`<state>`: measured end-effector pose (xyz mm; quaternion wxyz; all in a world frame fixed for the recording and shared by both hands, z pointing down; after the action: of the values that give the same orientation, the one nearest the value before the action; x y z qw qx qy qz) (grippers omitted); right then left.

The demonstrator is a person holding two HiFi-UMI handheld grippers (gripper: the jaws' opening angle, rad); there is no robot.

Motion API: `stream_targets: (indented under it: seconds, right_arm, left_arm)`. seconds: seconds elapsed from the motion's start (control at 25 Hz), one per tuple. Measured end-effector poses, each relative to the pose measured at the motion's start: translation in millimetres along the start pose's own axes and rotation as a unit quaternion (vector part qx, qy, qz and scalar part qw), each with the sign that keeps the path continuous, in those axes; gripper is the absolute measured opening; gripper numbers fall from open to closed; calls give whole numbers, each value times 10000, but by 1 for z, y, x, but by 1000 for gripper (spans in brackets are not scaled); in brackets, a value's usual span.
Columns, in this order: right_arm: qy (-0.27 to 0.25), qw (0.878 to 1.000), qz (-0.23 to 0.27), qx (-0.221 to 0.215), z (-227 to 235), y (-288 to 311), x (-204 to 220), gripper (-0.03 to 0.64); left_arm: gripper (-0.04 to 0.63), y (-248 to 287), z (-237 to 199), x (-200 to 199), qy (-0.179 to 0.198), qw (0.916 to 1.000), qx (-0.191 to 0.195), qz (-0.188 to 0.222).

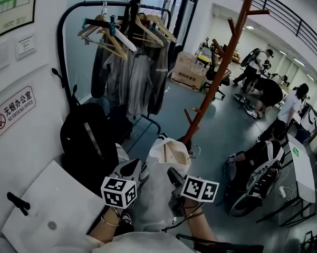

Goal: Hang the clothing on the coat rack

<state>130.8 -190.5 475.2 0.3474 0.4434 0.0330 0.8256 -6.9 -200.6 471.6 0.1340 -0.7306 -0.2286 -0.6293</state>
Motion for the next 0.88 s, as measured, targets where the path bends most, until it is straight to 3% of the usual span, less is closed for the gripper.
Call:
stream_targets:
  seconds: [0.88]
  right_arm:
    - [1, 10000, -13, -60, -2, 97, -62, 28]
  left_arm:
    - [9, 82, -74, -20, 4, 9999, 133, -60]
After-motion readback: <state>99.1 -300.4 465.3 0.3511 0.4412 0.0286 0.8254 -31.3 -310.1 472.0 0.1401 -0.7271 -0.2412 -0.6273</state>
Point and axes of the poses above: the fingertips, and each gripper's own axes: y forward along the fingers, z to its right, x out of its underside, the point moved 1 cm from there along -y, backward along the fingers, and after that the axes turned 6 degrees about y, right-handed, at the moved point
